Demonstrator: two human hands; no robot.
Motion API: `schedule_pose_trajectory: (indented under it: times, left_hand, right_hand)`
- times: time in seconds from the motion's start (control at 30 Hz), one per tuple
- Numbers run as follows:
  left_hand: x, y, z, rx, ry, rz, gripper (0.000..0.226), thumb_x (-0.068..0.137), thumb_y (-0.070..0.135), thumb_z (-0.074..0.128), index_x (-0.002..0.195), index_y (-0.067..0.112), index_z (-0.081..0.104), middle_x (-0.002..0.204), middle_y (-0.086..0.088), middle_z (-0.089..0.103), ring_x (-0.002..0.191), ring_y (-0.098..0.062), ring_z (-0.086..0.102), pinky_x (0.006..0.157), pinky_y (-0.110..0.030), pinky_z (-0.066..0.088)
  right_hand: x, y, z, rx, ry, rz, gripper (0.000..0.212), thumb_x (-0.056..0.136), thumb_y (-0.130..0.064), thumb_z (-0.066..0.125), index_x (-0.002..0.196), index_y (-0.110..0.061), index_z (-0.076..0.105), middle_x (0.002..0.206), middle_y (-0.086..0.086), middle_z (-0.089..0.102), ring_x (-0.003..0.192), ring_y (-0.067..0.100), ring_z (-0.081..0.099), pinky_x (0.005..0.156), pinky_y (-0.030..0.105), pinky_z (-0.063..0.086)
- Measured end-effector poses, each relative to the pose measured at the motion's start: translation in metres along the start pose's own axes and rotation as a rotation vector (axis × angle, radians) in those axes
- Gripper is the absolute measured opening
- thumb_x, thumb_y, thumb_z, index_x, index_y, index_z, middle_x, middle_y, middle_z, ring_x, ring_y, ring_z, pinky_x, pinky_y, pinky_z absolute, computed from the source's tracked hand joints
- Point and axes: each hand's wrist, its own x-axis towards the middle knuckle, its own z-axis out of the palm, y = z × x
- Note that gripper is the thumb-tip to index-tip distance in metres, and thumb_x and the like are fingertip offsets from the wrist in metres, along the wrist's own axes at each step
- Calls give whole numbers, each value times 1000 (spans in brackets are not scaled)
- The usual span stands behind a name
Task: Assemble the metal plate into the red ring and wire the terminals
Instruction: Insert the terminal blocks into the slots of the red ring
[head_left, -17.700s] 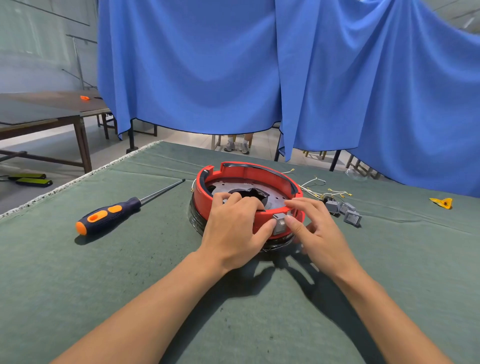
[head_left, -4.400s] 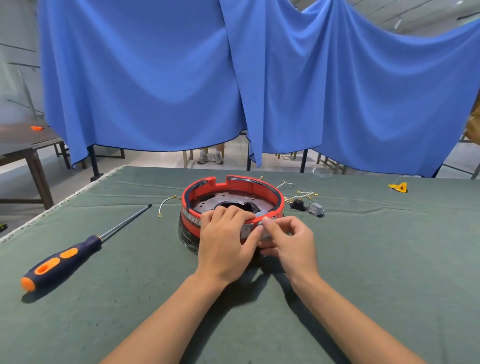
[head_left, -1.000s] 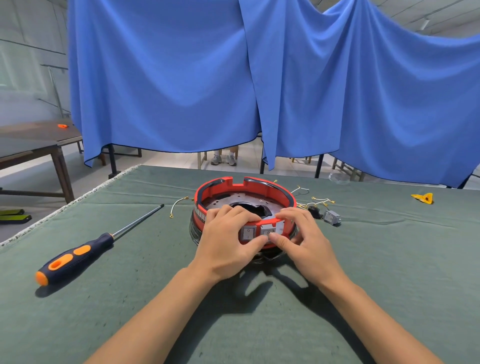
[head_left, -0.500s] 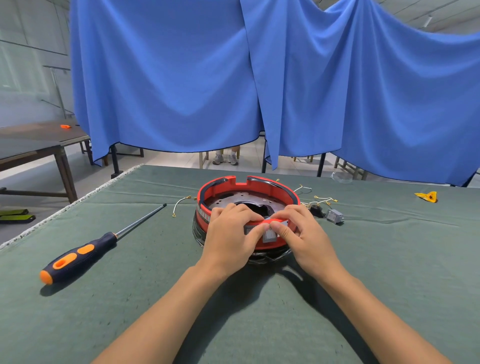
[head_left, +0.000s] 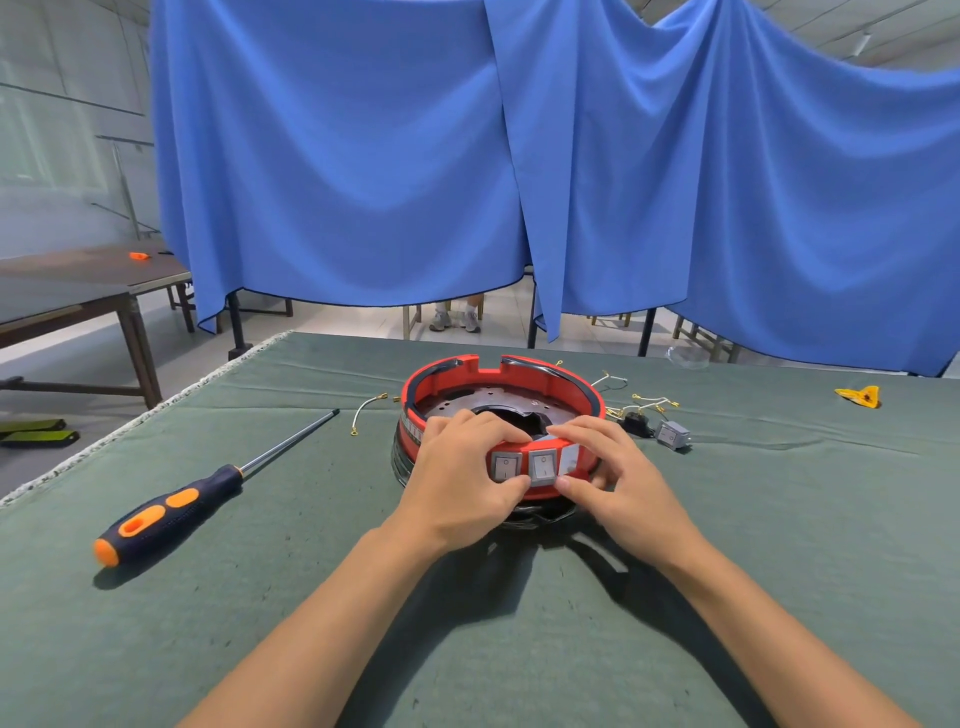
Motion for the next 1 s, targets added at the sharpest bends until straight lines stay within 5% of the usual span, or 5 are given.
schedule_pose_trajectory:
  times: [0.27, 0.53, 0.73, 0.83, 1.0]
  left_hand:
    - [-2, 4, 2, 34, 16, -9, 32, 74, 28, 66, 106, 25, 65, 103, 15, 65, 102, -6, 50, 90, -21, 24]
    - [-4, 10, 5, 106, 52, -8, 29, 84, 45, 53, 105, 30, 67, 100, 16, 64, 98, -8, 51, 88, -24, 24]
    - [-7, 13, 8, 120, 74, -20, 23, 85, 37, 57, 100, 26, 68, 96, 13, 65, 96, -14, 56, 91, -25, 25]
    - [-8, 17, 11, 146, 92, -14, 20, 84, 33, 58, 96, 22, 69, 93, 10, 66, 95, -17, 58, 97, -29, 27]
    - [-8, 14, 11, 116, 83, -16, 20, 85, 33, 56, 98, 23, 67, 96, 12, 66, 96, -13, 57, 99, -29, 26]
  right_hand:
    - [1, 0, 3, -110, 64, -19, 35, 84, -18, 69, 102, -46, 58, 113, -29, 47, 63, 3, 49, 66, 25, 43]
    - [-1, 7, 6, -149, 267, -11, 60, 78, -13, 66, 125, -46, 50, 126, -31, 44, 68, 2, 51, 71, 24, 47]
    - [11, 41, -17, -279, 550, 326, 37, 84, -20, 60, 119, -28, 54, 124, -6, 46, 83, 13, 60, 73, 32, 42]
    - [21, 56, -27, -347, 566, 573, 38, 85, -23, 58, 122, -19, 54, 130, 7, 43, 116, 31, 48, 90, 38, 40]
    - [41, 67, -31, -472, 459, 664, 49, 89, -27, 52, 136, -15, 43, 140, 11, 39, 121, 34, 46, 95, 40, 39]
